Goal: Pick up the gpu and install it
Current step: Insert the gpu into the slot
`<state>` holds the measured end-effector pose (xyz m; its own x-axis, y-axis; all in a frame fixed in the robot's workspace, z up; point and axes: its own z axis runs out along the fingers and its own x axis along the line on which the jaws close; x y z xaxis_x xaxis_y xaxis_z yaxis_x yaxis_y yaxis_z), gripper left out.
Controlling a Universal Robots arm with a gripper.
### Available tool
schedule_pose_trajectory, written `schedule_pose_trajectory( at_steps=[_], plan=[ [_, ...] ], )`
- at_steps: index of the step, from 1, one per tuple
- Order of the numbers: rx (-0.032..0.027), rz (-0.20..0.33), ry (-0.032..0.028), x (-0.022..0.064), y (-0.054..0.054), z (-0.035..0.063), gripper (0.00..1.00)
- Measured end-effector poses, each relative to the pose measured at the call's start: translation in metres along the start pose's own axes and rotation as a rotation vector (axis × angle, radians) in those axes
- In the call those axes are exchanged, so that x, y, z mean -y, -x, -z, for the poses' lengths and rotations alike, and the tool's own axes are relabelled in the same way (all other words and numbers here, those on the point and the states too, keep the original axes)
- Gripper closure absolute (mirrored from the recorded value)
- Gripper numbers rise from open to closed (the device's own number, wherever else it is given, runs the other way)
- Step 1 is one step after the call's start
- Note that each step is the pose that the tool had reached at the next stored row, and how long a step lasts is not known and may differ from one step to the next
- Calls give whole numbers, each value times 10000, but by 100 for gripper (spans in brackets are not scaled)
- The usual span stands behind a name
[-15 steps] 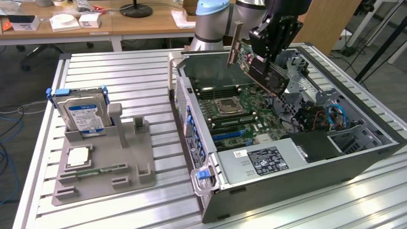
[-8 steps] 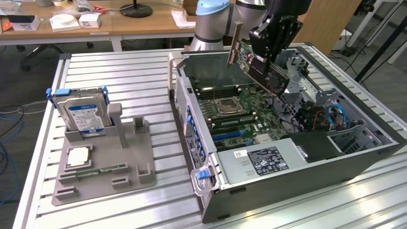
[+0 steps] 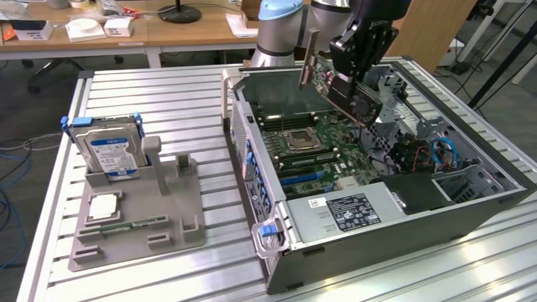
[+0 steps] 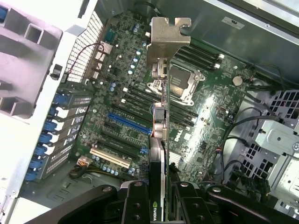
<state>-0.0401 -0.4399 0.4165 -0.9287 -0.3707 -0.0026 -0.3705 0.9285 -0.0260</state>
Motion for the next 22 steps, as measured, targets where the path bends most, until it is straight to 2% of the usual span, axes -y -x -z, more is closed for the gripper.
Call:
schedule_pose_trajectory(
  at_steps=[22],
  plan=[
    [21,784,2,-4,1,-3,74]
  ],
)
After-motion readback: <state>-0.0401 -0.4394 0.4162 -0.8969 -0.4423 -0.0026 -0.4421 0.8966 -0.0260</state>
